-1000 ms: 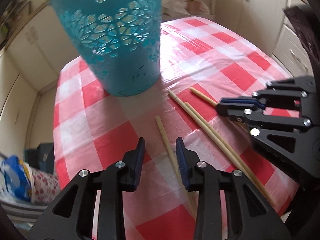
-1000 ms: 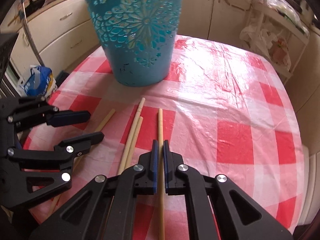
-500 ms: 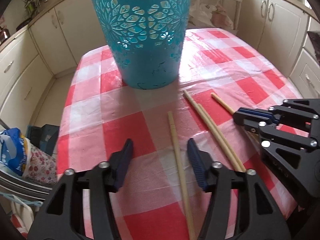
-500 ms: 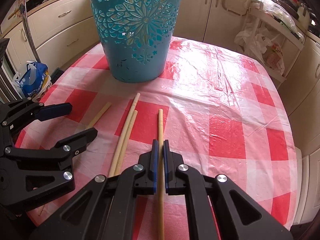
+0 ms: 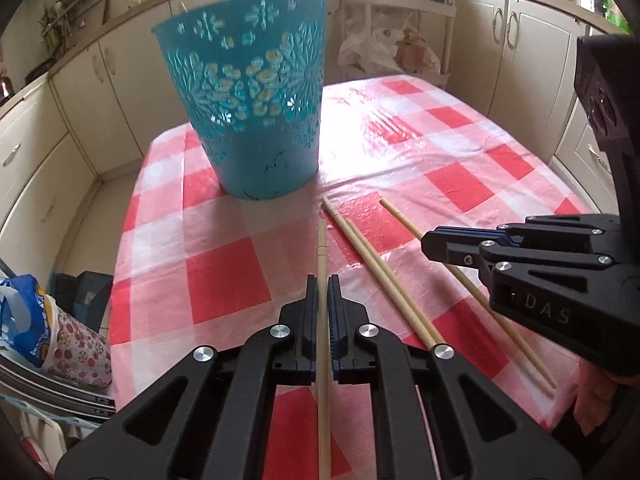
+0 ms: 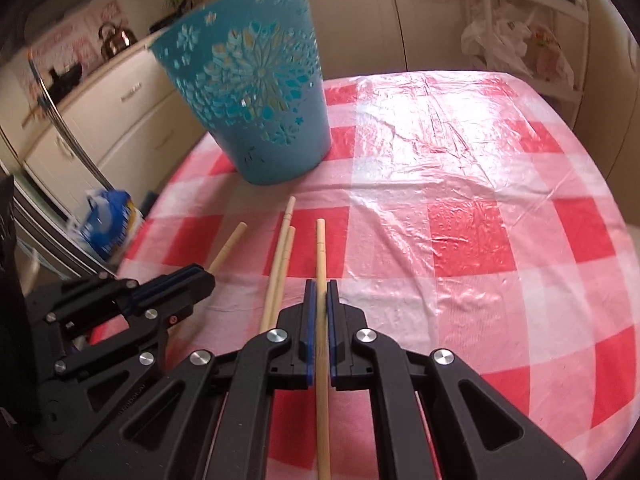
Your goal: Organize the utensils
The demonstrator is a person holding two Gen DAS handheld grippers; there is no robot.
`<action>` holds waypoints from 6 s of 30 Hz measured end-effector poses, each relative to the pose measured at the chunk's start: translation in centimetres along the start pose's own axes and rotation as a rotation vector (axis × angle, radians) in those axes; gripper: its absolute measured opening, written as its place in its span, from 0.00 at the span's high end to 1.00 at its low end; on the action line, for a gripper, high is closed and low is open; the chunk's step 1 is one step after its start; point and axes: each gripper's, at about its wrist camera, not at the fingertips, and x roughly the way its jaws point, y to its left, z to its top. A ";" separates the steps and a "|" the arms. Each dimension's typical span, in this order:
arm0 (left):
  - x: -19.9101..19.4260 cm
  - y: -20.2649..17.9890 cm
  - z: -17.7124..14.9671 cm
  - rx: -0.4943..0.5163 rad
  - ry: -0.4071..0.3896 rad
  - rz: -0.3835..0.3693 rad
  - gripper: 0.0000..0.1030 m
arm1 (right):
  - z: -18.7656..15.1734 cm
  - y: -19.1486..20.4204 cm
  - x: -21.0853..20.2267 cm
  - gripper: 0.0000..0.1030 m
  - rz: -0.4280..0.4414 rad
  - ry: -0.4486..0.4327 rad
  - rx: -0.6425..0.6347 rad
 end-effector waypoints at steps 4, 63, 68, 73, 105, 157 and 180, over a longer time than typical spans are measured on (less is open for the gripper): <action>-1.0 -0.1 0.2 0.000 -0.022 -0.005 0.95 | 0.0 -0.6 -0.9 0.94 0.053 -0.026 0.059; -12.2 11.7 13.5 -0.356 -0.657 -0.091 0.95 | 14.1 3.1 -10.1 0.94 0.152 -0.693 0.151; -11.2 13.5 17.9 -0.421 -0.747 -0.090 0.95 | 19.6 5.0 -8.7 0.94 0.141 -0.754 0.136; -8.7 14.5 20.8 -0.463 -0.773 -0.081 0.95 | 22.3 5.7 -6.0 0.94 0.101 -0.745 0.131; -6.4 9.9 4.7 -0.313 -0.414 -0.019 0.37 | 2.7 0.8 -4.8 0.81 -0.083 -0.293 0.014; 2.6 1.0 -0.2 -0.123 0.121 0.070 0.34 | -2.2 -0.1 -3.9 0.59 -0.091 -0.144 0.001; 2.6 5.2 1.1 -0.161 0.114 0.021 0.41 | -1.5 2.2 1.5 0.93 -0.235 -0.004 -0.163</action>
